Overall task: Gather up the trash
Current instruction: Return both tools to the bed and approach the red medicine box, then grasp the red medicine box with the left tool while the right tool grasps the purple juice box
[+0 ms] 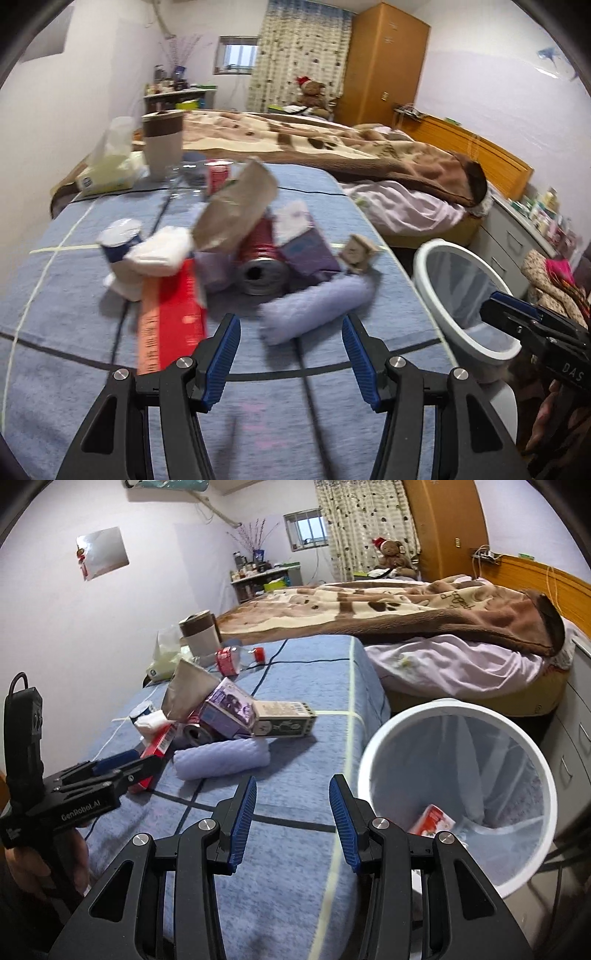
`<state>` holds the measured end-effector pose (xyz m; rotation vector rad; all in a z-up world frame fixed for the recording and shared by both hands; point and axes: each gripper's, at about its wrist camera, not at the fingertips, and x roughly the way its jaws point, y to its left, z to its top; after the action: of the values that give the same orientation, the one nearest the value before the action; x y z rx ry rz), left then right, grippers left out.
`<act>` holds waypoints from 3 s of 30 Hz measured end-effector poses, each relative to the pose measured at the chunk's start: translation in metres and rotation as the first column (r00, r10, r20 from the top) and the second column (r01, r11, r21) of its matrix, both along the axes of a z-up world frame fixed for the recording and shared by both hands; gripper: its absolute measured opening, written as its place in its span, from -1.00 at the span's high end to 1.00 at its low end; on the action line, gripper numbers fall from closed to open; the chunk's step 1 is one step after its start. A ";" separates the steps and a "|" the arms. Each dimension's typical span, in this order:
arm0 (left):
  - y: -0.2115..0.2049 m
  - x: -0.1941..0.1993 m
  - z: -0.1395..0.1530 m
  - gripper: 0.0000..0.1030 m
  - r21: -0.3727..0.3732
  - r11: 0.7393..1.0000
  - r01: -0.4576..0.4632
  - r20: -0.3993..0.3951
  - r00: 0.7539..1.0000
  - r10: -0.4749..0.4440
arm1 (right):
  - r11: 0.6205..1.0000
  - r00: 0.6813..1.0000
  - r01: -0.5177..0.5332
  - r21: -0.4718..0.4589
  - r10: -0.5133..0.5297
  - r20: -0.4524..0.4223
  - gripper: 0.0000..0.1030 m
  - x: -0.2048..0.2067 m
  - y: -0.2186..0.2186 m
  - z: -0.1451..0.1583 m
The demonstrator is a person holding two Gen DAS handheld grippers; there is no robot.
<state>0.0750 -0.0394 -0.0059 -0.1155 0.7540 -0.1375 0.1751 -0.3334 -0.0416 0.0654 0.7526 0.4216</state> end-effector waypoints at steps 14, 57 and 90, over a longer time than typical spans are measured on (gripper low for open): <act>0.062 0.008 -0.014 -0.28 0.019 0.985 -0.174 -0.036 0.984 0.174 | 0.992 0.994 -0.099 -0.073 0.102 0.033 -0.22 0.011 0.041 0.004; 0.097 0.029 -0.053 -0.19 -0.031 0.983 -0.183 -0.099 0.979 0.180 | 0.951 0.979 -0.183 -0.248 0.198 0.038 -0.22 0.071 0.129 -0.011; 0.086 0.008 -0.031 -0.19 -0.007 0.985 -0.174 -0.064 0.983 0.173 | 0.992 0.990 -0.130 -0.003 0.130 0.064 0.06 0.049 0.084 0.023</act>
<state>0.0827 0.0466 -0.0374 -0.1976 0.8029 0.0272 0.2243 -0.2493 -0.0185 0.0041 0.6958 0.5455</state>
